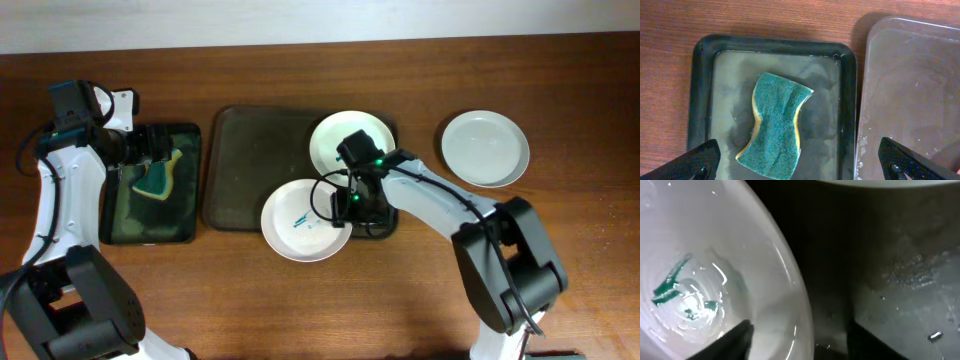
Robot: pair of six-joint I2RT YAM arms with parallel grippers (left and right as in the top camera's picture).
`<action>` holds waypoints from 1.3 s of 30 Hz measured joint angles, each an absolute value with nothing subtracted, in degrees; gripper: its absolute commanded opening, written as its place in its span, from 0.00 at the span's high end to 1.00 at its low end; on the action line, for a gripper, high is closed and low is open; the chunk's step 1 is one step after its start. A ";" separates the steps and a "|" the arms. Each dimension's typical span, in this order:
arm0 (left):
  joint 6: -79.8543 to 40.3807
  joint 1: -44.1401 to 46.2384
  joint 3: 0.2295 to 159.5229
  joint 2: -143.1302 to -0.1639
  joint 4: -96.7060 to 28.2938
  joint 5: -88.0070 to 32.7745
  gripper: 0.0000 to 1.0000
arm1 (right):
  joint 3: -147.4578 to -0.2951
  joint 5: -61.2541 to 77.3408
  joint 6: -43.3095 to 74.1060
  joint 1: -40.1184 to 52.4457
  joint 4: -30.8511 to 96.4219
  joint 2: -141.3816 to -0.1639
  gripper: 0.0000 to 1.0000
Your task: Clean dirty plates on tray and stack at the side
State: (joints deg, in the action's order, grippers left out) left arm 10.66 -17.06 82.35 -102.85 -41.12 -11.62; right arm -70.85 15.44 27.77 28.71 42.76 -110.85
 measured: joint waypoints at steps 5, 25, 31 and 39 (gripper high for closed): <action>10.66 -17.06 82.35 -102.85 -41.15 -11.64 0.01 | -70.81 17.80 29.93 28.86 38.41 -110.85 0.96; 10.66 -17.06 82.35 -102.85 -41.15 -11.64 0.01 | -111.28 0.84 39.81 36.64 52.42 -129.08 0.95; 10.66 -17.06 82.35 -102.85 -41.15 -11.64 0.01 | -113.30 5.17 35.75 36.40 56.58 -130.17 0.42; 10.66 -17.06 82.35 -102.85 -41.10 -11.64 0.01 | -133.95 6.98 19.35 35.00 85.32 -121.71 0.42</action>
State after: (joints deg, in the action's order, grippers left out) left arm 10.66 -17.06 82.35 -102.85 -41.10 -11.64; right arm -133.95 6.98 19.35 35.00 85.32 -121.71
